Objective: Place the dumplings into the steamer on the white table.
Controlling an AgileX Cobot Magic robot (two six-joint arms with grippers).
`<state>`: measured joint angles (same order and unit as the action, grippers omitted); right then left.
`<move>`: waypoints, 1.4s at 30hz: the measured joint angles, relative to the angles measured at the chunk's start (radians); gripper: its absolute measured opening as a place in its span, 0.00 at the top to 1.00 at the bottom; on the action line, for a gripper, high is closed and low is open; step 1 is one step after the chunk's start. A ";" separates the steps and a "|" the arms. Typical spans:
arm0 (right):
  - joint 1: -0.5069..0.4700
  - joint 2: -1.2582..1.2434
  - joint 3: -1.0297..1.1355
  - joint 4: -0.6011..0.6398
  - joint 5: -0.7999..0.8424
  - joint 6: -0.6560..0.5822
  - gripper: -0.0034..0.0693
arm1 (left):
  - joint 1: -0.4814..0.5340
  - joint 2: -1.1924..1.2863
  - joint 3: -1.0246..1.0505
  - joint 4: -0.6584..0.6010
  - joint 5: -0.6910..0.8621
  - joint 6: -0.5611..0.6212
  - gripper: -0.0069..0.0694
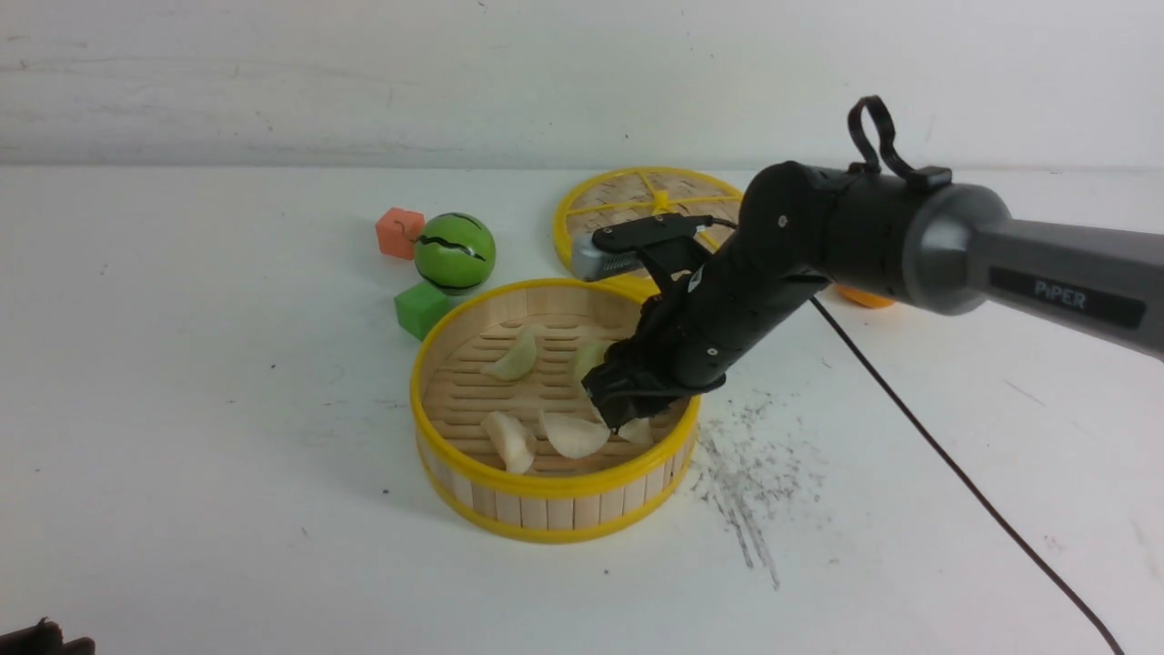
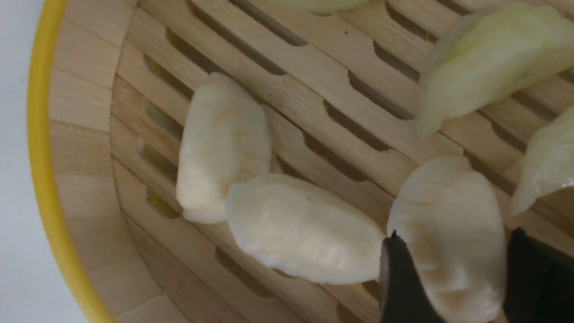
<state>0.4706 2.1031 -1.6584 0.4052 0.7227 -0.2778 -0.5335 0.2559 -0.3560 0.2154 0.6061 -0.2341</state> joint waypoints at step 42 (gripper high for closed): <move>0.123 0.060 -0.165 -0.168 0.002 0.072 0.46 | 0.000 0.000 0.000 0.000 0.003 0.000 0.71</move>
<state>0.5939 2.1632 -1.8234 0.2372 0.7246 -0.2062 -0.5335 0.2559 -0.3560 0.2157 0.6089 -0.2341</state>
